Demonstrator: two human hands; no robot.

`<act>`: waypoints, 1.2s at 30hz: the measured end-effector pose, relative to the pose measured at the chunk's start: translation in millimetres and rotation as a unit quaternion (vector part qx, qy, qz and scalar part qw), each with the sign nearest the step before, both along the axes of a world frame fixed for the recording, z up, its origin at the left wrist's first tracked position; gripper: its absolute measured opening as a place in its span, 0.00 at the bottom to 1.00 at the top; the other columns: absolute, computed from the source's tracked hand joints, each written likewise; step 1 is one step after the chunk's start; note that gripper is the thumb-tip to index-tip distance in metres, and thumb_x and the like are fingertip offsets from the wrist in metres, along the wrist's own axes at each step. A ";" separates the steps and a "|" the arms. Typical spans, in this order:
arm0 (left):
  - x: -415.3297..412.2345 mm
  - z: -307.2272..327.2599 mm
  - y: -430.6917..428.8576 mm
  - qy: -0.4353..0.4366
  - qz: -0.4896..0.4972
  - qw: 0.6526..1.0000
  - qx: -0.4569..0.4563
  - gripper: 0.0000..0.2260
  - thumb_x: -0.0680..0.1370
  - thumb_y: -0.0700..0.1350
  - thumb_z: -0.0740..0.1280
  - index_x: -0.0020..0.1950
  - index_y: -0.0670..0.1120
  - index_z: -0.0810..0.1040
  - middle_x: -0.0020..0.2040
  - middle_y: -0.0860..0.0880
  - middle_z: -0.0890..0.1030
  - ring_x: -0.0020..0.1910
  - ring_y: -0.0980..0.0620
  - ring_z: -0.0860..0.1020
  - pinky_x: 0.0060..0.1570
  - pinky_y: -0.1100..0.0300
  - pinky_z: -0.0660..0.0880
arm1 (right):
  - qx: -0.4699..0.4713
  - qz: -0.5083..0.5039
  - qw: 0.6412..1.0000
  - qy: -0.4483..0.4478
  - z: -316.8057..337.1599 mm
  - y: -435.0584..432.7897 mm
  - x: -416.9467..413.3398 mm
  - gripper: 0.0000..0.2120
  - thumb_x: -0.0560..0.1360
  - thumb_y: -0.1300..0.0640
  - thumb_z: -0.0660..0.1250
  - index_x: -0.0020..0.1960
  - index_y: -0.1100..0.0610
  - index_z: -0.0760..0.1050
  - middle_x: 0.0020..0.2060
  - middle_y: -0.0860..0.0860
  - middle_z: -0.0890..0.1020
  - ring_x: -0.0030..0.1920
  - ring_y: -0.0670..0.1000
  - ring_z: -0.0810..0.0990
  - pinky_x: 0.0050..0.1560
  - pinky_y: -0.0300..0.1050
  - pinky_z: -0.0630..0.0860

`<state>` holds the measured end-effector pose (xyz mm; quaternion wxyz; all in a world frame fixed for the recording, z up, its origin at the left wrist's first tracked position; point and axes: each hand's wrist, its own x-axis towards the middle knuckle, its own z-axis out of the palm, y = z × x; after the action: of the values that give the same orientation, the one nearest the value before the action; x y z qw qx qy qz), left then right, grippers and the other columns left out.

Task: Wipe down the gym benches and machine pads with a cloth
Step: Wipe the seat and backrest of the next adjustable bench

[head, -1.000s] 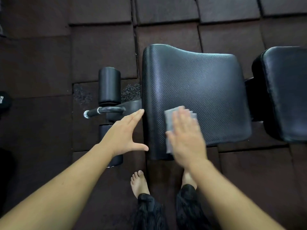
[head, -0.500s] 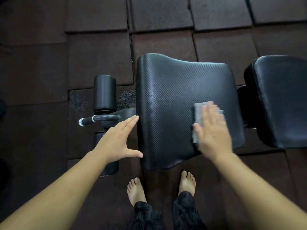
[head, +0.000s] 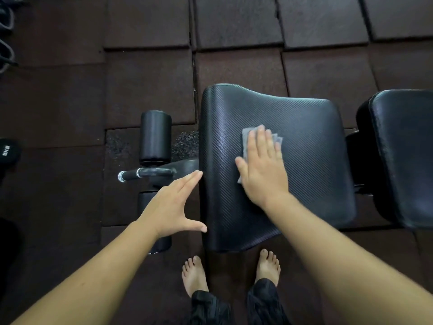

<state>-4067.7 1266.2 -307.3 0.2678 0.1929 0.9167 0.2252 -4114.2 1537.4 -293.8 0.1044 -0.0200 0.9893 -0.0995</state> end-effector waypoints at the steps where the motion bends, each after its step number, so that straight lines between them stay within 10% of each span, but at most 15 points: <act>1: 0.0 0.4 0.2 -0.001 0.000 1.000 0.001 0.62 0.61 0.77 0.73 0.85 0.60 0.42 0.84 0.63 0.49 0.82 0.57 0.55 0.78 0.49 0.62 | -0.006 0.023 1.000 -0.006 -1.0 1.6 3.1 0.33 0.85 0.43 0.46 0.84 0.60 0.45 0.83 0.59 0.45 0.83 0.58 0.42 0.82 0.56 0.41; 8: 0.3 -3.8 -1.1 0.011 0.000 1.000 0.007 0.62 0.62 0.78 0.72 0.85 0.59 0.41 0.84 0.62 0.49 0.82 0.57 0.55 0.78 0.50 0.61 | 0.019 -0.021 1.000 -0.012 -7.7 -6.6 -85.3 0.32 0.86 0.43 0.45 0.84 0.59 0.43 0.83 0.58 0.45 0.83 0.57 0.42 0.82 0.56 0.40; 16: 2.6 3.5 -0.4 0.008 0.008 1.000 -0.002 0.60 0.63 0.76 0.72 0.85 0.60 0.42 0.84 0.61 0.51 0.81 0.58 0.55 0.77 0.52 0.61 | -0.039 0.012 0.999 -0.036 8.4 -43.7 42.2 0.34 0.84 0.42 0.47 0.84 0.60 0.47 0.83 0.59 0.47 0.83 0.58 0.44 0.82 0.57 0.45; 20: 3.2 12.7 11.7 0.041 0.083 0.995 0.025 0.48 0.68 0.77 0.67 0.82 0.55 0.61 0.78 0.56 0.66 0.76 0.53 0.65 0.73 0.45 0.68 | -0.090 0.018 0.993 -0.074 38.4 -20.1 12.0 0.33 0.82 0.48 0.59 0.83 0.58 0.54 0.80 0.56 0.61 0.79 0.59 0.59 0.77 0.54 0.60; 24: 7.3 31.0 52.1 0.134 0.168 0.976 0.024 0.28 0.72 0.72 0.66 0.60 0.52 0.80 0.54 0.55 0.76 0.54 0.50 0.74 0.54 0.48 0.77 | -0.020 0.077 0.991 -0.109 58.9 -3.4 -9.7 0.37 0.77 0.51 0.66 0.81 0.57 0.58 0.70 0.55 0.71 0.68 0.59 0.67 0.68 0.53 0.69; 30: 18.3 45.3 111.3 0.052 0.268 0.962 -0.024 0.20 0.73 0.66 0.72 0.55 0.54 0.76 0.53 0.55 0.73 0.56 0.51 0.72 0.53 0.52 0.74 | -0.029 0.073 0.985 -0.156 66.9 -7.8 -27.1 0.10 0.73 0.55 0.69 0.49 0.54 0.69 0.50 0.51 0.77 0.56 0.57 0.72 0.49 0.48 0.69; 36: 21.7 55.5 128.0 0.014 0.339 0.941 -0.016 0.19 0.74 0.63 0.73 0.61 0.55 0.78 0.56 0.54 0.73 0.59 0.50 0.70 0.56 0.52 0.73 | -0.042 0.086 0.974 -0.206 92.5 -2.1 -30.6 0.14 0.70 0.56 0.69 0.35 0.53 0.62 0.34 0.47 0.71 0.44 0.55 0.71 0.34 0.46 0.62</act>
<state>-4046.0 1394.1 -251.8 0.1659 -0.1306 0.9350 0.2849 -4144.8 1535.2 -201.3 0.3127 -0.0884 0.9363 -0.1332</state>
